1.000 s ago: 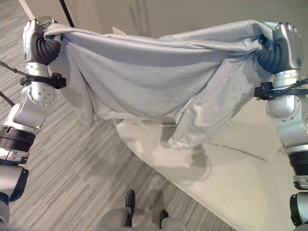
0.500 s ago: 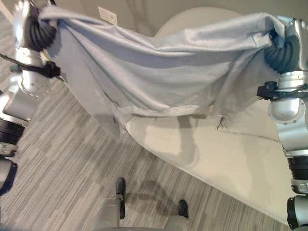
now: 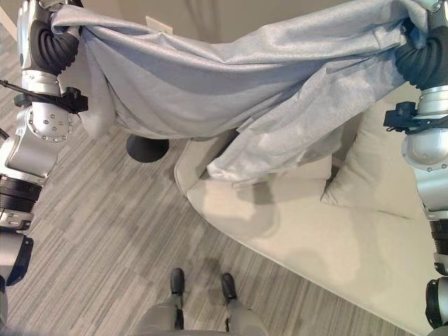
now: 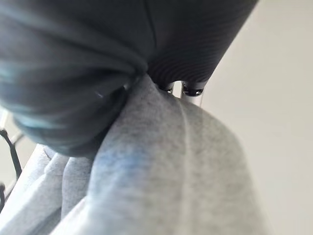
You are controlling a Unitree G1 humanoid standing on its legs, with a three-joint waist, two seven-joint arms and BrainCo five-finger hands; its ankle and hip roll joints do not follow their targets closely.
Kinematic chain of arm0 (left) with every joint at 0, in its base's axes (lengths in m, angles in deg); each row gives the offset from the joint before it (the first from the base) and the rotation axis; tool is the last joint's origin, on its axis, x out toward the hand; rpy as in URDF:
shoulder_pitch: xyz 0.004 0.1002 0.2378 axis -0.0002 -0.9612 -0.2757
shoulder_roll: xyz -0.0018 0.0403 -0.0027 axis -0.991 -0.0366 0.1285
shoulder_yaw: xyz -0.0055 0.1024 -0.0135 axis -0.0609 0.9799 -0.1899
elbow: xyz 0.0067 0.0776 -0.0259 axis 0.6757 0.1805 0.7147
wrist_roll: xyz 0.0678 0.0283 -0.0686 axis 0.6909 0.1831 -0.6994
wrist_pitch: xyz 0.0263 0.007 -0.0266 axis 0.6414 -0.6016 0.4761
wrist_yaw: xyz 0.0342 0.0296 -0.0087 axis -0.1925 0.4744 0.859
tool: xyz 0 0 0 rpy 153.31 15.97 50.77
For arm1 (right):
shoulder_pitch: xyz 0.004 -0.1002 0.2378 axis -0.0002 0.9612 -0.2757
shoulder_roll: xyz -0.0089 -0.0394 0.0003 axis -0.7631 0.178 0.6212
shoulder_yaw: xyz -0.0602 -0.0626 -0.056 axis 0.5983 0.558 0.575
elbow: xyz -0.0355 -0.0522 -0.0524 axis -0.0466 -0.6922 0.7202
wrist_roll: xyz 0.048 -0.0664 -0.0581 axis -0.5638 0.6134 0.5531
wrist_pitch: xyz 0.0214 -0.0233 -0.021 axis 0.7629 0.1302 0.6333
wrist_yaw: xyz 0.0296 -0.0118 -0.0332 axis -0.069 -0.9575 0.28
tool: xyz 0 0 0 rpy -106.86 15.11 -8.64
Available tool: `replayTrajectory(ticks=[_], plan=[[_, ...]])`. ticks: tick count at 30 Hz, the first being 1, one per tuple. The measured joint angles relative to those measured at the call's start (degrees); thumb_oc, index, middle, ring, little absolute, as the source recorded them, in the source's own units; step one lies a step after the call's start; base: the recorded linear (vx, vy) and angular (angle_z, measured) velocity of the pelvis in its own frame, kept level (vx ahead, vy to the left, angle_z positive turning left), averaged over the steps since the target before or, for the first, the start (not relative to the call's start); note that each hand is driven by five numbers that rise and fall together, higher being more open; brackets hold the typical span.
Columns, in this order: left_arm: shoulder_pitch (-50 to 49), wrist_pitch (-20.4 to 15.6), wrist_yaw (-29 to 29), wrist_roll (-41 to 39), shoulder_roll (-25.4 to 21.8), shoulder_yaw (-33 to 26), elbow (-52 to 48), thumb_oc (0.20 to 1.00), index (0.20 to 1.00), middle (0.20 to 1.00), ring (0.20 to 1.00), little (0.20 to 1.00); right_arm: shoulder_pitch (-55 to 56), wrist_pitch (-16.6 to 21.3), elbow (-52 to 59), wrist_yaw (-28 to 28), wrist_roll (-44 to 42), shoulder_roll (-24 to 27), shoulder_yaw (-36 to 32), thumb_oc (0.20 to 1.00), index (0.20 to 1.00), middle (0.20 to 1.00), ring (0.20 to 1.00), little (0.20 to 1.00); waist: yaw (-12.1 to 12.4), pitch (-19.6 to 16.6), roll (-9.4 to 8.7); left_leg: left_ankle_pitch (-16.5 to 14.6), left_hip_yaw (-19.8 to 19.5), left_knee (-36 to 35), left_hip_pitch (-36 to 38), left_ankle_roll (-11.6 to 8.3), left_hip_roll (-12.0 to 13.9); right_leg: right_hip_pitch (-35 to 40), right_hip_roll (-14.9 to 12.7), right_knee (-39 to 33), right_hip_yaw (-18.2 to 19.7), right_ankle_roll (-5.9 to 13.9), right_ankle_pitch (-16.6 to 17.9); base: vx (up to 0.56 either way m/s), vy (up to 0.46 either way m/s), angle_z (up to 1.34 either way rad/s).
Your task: Hang the clothes on the sofa on the clothes rack.
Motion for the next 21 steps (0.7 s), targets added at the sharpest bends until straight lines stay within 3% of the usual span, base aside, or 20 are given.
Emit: replayTrajectory(ticks=[3,5,6,7,8,9,10,11,12,14,15,16,18,20,21], plan=[[-0.6,-0.1,0.2,0.0,0.0,-0.2,-0.5,0.2,0.2,0.2,0.2,0.2,0.0,0.2,0.0,-0.5,0.0,0.7,1.0,0.2,0.2,0.2,0.2,0.2,-0.2,0.7,-0.52,-0.1,-1.9,6.5,-2.3,-0.83,0.1,1.3,-0.5,0.3,-1.7,-0.03,0.0,0.16,0.142,0.24],[-0.5,-0.2,0.3,0.0,-0.3,-0.5,-0.5,0.2,0.2,0.2,0.2,0.2,0.3,0.2,-0.1,-0.7,0.0,1.8,0.8,0.2,0.2,0.2,0.2,0.2,-0.3,1.5,-1.95,-2.9,-2.8,16.0,-7.9,-3.47,0.1,2.2,-2.0,0.0,-1.1,-1.73,-0.8,0.25,0.19,0.25],[-0.6,-0.3,0.3,0.0,-0.9,-0.6,-0.5,0.2,0.2,0.2,0.2,0.2,0.6,0.2,-0.2,-0.7,-0.1,1.8,0.6,0.2,0.2,0.2,0.2,0.2,0.2,1.7,-2.3,-4.6,-2.9,14.4,-9.7,-4.43,2.0,2.5,-1.8,-0.4,-1.0,-2.92,-1.4,0.25,0.224,0.1],[0.0,-0.4,0.2,0.0,-1.6,-0.5,-0.4,0.2,0.2,0.2,0.2,0.2,1.4,0.3,-0.7,-0.6,-0.3,1.8,-0.2,0.2,0.2,0.2,0.2,0.2,0.0,1.8,-2.28,-3.6,-3.4,8.6,-11.9,-6.27,6.0,2.4,-1.1,-0.5,-0.9,-2.94,-2.0,0.39,0.38,0.05],[0.8,-0.6,0.0,0.0,-1.6,0.1,0.1,0.2,0.2,0.2,0.2,0.2,1.8,0.3,-1.7,-0.4,-1.0,1.8,-0.8,0.2,0.2,0.2,0.2,0.2,-0.1,1.8,-2.3,-2.5,-4.9,4.9,-13.6,-8.06,8.2,2.3,-1.0,-0.5,-1.0,-2.72,-2.3,0.31,0.311,0.04],[1.0,-0.8,-0.2,-0.1,-1.6,0.4,0.3,0.2,0.2,0.2,0.2,0.2,2.1,0.2,-2.2,-0.4,-1.1,1.8,-1.2,0.2,0.2,0.2,0.2,0.2,-0.1,1.8,-2.3,-2.3,-5.6,3.2,-14.5,-8.52,9.2,2.4,-1.0,-0.4,-0.6,-3.08,-2.2,0.35,0.37,-0.05],[1.3,-1.3,-0.5,-0.2,-1.7,1.7,0.9,0.2,0.2,0.2,0.2,0.2,3.5,0.3,-2.2,-0.4,-1.1,1.8,-2.6,0.2,0.2,0.2,0.2,0.2,0.0,1.7,-2.03,-2.2,-7.0,3.0,-16.0,-8.54,10.3,2.4,-1.0,-0.5,0.1,-1.57,-3.1,0.28,0.284,-0.22],[0.7,-1.7,-0.5,-0.2,-1.9,1.8,1.0,0.2,0.2,0.2,0.2,0.2,4.0,0.3,-2.4,-0.3,-1.1,1.5,-2.9,0.2,0.2,0.2,0.2,0.2,0.3,1.7,-1.89,-2.1,-7.2,2.2,-16.5,-8.63,10.8,2.4,-1.3,-0.2,0.2,-2.32,-2.9,0.43,0.489,-0.35],[0.4,-1.7,-0.7,-0.3,-1.9,2.2,1.2,0.2,0.2,0.2,0.2,0.2,4.1,0.1,-2.9,0.0,-1.1,1.3,-2.7,0.2,0.2,0.2,0.2,0.2,0.3,1.7,-1.65,-1.9,-7.8,1.9,-17.0,-8.99,10.9,2.8,-1.7,-0.2,1.8,-1.28,-3.8,0.37,0.493,-0.65],[0.6,-1.7,-0.7,-0.3,-1.7,2.6,1.1,0.2,0.2,0.2,0.2,0.2,3.5,-0.5,-2.7,-0.1,-0.9,1.0,-2.0,0.2,0.2,0.2,0.2,0.2,1.8,1.5,-1.02,-1.5,-7.8,0.2,-14.2,-8.33,8.9,3.3,-4.3,-0.2,5.5,0.78,-5.0,0.27,0.496,-1.21],[0.7,-1.7,-0.7,-0.2,-1.6,2.5,1.1,0.2,0.2,0.2,0.2,0.2,3.8,-0.8,-1.7,-0.3,-0.9,0.8,-2.3,0.2,0.2,0.2,0.2,0.2,1.5,1.5,0.43,3.5,-7.4,-0.9,-11.6,-6.27,7.6,4.6,-5.3,-0.2,6.2,2.46,-5.8,0.2,0.446,-1.05],[1.3,-1.6,-0.7,-0.2,-1.3,2.4,1.1,0.2,0.2,0.2,0.2,0.2,5.2,-0.9,-0.5,-0.2,-0.8,0.1,-2.6,0.2,0.2,0.2,0.2,0.2,0.0,1.4,-0.65,7.6,-5.7,0.2,-11.4,-5.81,5.1,4.9,-7.8,0.5,5.9,3.54,-6.3,0.09,0.424,-0.42],[2.7,-1.3,-1.0,-0.5,-0.3,3.3,1.1,0.2,0.2,0.2,0.2,0.2,5.8,-0.9,0.6,-0.4,-0.4,0.0,-2.4,0.2,0.2,0.2,0.2,0.2,-2.1,1.5,-0.71,6.8,-3.9,0.3,-10.6,-2.91,1.8,3.5,-10.7,3.6,2.9,6.69,-4.0,-0.01,0.331,-0.16],[6.6,-1.4,-1.2,-0.5,-1.7,4.1,1.0,0.2,0.2,0.2,0.2,0.2,2.4,-1.1,0.4,0.2,0.1,-1.6,-0.1,0.2,0.2,0.2,0.2,0.2,-0.8,1.0,-1.17,5.2,1.4,0.2,-10.8,-0.63,1.3,-0.1,-13.0,1.8,1.0,7.75,4.2,-0.02,0.233,-1.05],[8.2,-1.4,-1.3,-0.5,-2.9,4.1,1.1,0.2,0.2,0.2,0.2,0.2,0.1,-0.9,0.4,0.2,0.2,-1.8,1.9,0.2,0.2,0.2,0.2,0.2,-0.7,1.1,-1.16,4.5,2.9,0.2,-11.0,0.34,1.1,-1.0,-13.7,1.6,-2.8,8.36,4.6,0.01,0.32,-1.13]])
